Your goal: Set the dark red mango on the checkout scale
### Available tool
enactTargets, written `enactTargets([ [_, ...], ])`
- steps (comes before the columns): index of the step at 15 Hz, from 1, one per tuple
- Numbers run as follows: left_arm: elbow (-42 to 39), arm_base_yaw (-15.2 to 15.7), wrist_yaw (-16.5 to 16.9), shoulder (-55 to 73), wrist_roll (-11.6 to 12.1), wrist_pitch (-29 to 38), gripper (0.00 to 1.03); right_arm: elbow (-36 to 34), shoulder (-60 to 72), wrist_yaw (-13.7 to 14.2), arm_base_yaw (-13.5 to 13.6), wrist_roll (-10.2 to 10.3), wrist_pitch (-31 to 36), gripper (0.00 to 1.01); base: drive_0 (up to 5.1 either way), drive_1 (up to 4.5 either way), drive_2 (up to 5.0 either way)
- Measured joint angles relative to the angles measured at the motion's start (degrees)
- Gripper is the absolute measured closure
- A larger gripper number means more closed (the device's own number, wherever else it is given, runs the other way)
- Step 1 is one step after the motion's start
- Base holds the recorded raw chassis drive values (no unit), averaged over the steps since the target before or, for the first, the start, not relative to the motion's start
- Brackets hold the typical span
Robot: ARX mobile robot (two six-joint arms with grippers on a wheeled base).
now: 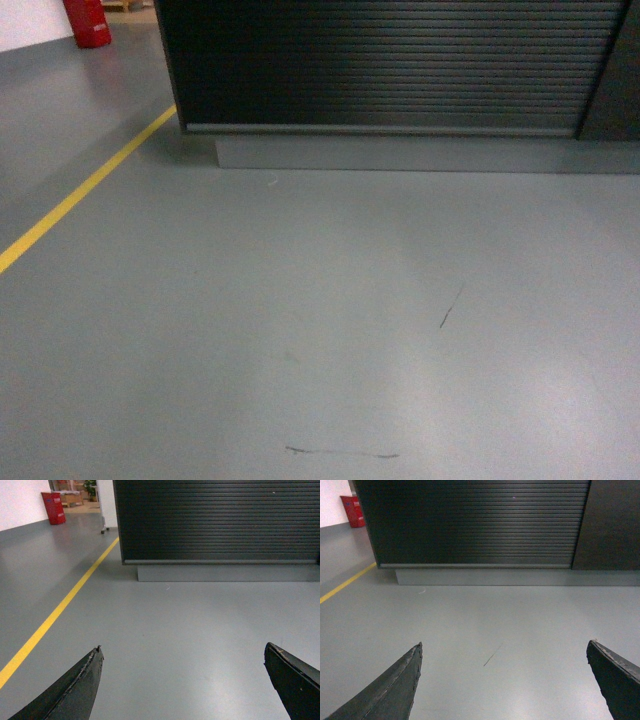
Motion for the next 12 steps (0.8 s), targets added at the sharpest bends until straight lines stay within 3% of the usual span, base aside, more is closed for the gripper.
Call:
enactTargets([
  [12, 0.0, 0.0, 0.0, 0.0, 0.0, -0.2, 0.05, 0.0, 0.0, 0.0, 0.0, 0.0, -0.1, 0.03, -0.1, 4.16, -4.3],
])
